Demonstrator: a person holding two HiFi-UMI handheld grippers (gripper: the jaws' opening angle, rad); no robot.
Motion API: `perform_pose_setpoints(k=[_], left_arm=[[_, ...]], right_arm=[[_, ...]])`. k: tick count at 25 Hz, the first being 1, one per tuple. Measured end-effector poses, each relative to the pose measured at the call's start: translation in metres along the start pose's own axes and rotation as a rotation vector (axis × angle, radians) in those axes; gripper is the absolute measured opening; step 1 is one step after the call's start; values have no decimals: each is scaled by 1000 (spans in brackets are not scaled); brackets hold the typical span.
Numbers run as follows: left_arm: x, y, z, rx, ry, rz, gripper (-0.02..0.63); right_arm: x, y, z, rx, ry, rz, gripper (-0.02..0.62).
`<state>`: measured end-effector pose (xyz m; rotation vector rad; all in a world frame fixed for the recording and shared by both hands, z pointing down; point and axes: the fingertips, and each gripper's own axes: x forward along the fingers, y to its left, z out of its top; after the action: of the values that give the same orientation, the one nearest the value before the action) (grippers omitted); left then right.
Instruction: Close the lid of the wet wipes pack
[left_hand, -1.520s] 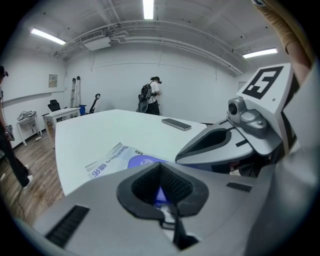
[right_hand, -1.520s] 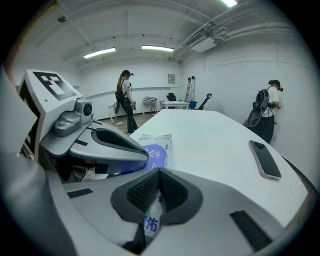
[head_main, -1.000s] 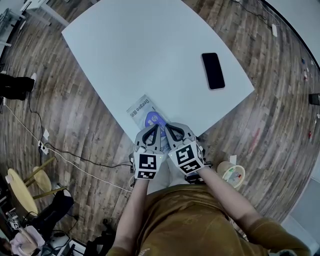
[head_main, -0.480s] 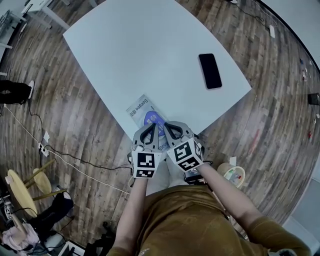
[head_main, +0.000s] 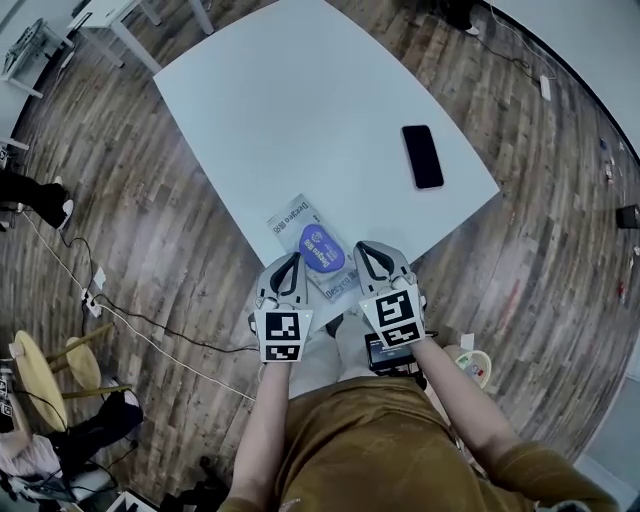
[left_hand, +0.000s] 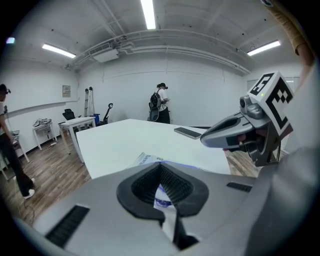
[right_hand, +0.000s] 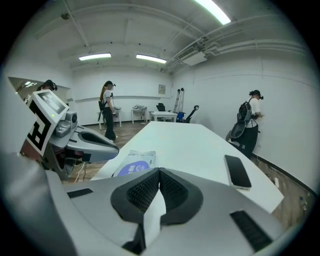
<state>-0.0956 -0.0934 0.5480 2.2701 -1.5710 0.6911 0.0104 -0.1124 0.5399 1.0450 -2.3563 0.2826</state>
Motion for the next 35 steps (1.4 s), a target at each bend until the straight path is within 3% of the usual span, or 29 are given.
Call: perform_pose_setpoints(k=[8, 13, 25, 29, 35], left_arm=[[-38, 20, 15, -15, -65, 74, 7], [-61, 26, 49, -88, -170, 90, 6], [-111, 36, 131, -62, -378, 142, 6], [-125, 41, 149, -32, -415, 181, 6], [-146, 55, 152, -52, -436, 249, 6]], right_arm=[[-39, -8, 27, 10, -111, -82, 8], [-63, -6, 48, 37, -209, -111, 8], [-108, -25, 115, 31, -388, -157, 8], [-119, -24, 133, 38, -430, -153, 8], [-130, -15, 147, 1, -455, -134, 8]])
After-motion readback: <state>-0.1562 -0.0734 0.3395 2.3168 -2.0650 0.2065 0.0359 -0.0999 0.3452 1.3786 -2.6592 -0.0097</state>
